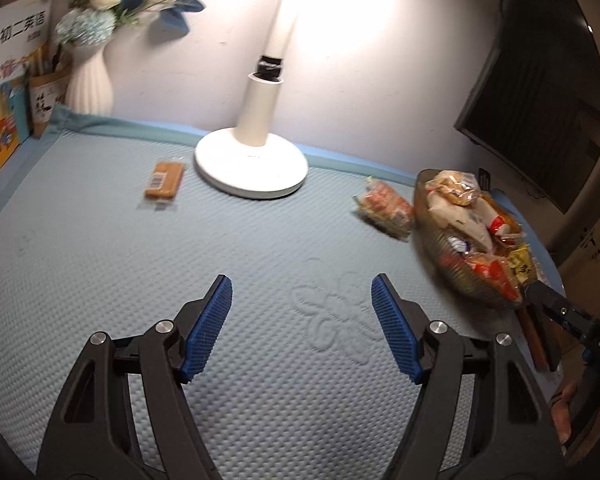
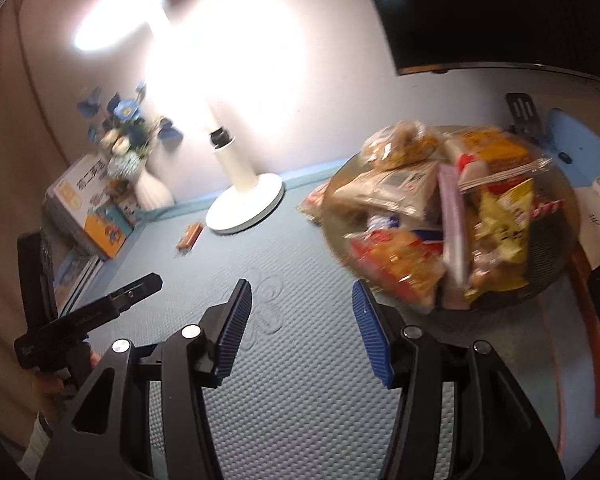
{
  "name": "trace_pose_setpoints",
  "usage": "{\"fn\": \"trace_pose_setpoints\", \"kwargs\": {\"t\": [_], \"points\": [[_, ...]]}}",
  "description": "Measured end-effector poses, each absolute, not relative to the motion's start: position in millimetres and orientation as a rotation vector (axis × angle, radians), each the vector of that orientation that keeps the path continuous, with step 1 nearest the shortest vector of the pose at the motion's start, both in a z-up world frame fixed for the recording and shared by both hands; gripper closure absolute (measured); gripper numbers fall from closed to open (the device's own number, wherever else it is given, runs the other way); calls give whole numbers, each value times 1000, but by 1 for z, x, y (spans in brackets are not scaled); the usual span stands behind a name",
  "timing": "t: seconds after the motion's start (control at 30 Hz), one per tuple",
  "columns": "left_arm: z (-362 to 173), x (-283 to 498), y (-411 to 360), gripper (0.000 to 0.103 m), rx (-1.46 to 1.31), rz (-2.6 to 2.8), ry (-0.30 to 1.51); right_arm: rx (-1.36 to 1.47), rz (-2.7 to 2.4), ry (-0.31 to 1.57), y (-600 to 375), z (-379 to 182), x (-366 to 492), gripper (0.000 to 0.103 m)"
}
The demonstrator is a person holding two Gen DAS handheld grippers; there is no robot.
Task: Organize snacks
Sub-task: 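Move both grippers back toward the biscuit packet and sausage pack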
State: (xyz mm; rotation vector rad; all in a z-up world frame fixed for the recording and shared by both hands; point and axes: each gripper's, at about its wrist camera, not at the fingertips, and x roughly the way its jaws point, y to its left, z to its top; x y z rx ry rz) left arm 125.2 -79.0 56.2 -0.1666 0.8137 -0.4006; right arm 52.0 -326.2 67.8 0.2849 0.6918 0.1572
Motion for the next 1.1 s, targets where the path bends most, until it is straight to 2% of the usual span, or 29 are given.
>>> {"fn": "trace_pose_setpoints", "kwargs": {"t": [0.23, 0.4, 0.53, 0.73, 0.83, 0.93, 1.0, 1.1], "points": [[15, 136, -17, 31, -205, -228, 856, 130, 127, 807, -277, 23, 78, 41], [-4, 140, -4, 31, -304, -248, 890, 161, 98, 880, -283, -5, 87, 36], [-6, 143, 2, 30, -342, -259, 891, 147, 92, 862, -282, -3, 88, 31], [-5, 140, -7, 27, -290, -251, 882, 94, 108, 861, -272, -2, 88, 31], [-6, 141, -5, 28, -285, -241, 898, 71, 128, 885, -265, 5, 92, 31], [5, 144, -18, 29, -164, -221, 960, 16, 192, 860, -255, 38, 95, 31], [29, 146, -26, 29, -94, -235, 926, -78, 182, 847, -248, 67, 108, 29], [61, 166, -27, 28, -104, -315, 933, -223, 132, 837, -249, 106, 145, 20]]}}
